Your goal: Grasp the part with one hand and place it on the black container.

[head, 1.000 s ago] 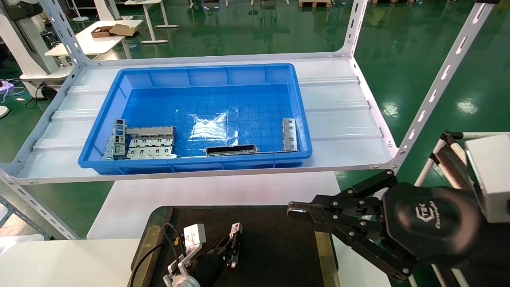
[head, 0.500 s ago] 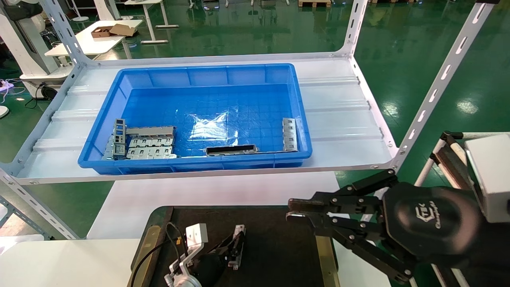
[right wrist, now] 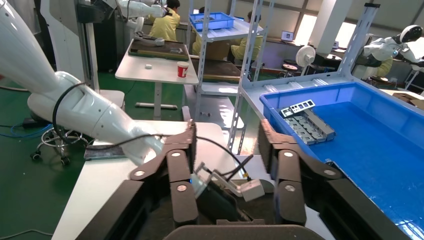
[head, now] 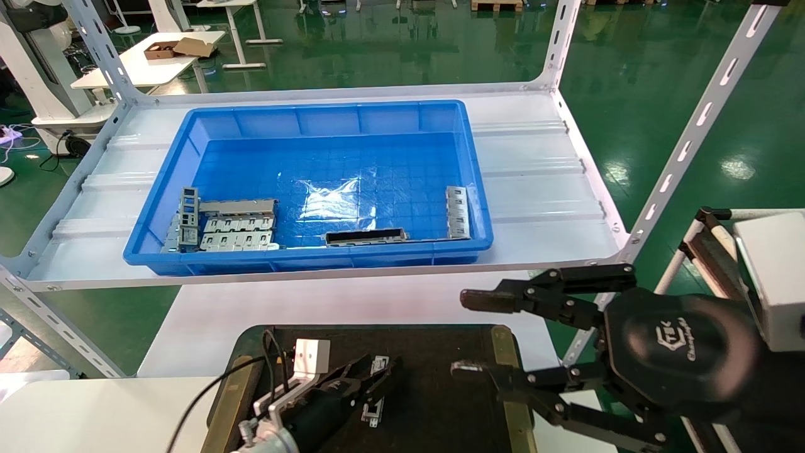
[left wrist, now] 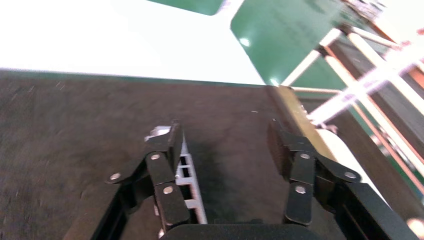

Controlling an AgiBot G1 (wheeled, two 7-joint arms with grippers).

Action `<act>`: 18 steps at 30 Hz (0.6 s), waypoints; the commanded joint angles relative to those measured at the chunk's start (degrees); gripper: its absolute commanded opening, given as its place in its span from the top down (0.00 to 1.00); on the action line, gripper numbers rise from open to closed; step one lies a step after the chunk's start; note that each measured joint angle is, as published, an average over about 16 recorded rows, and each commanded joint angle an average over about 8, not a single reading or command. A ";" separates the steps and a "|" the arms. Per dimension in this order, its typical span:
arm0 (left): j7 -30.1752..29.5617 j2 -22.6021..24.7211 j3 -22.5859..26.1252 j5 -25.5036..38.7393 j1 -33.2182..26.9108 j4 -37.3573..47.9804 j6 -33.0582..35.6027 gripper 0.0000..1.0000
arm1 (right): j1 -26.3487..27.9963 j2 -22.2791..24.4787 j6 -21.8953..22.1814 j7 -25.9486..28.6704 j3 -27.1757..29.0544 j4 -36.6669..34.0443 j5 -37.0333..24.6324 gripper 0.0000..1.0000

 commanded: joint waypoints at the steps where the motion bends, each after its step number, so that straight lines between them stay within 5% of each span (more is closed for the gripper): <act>1: 1.46 -1.76 -0.63 -0.04 0.21 -1.10 3.37 0.00 | 0.00 0.00 0.00 0.00 0.00 0.00 0.00 0.00; 18: -3.14 -19.72 0.03 -1.11 0.30 -11.89 21.92 0.00 | 0.01 0.01 0.01 -0.01 -0.03 0.00 0.02 0.00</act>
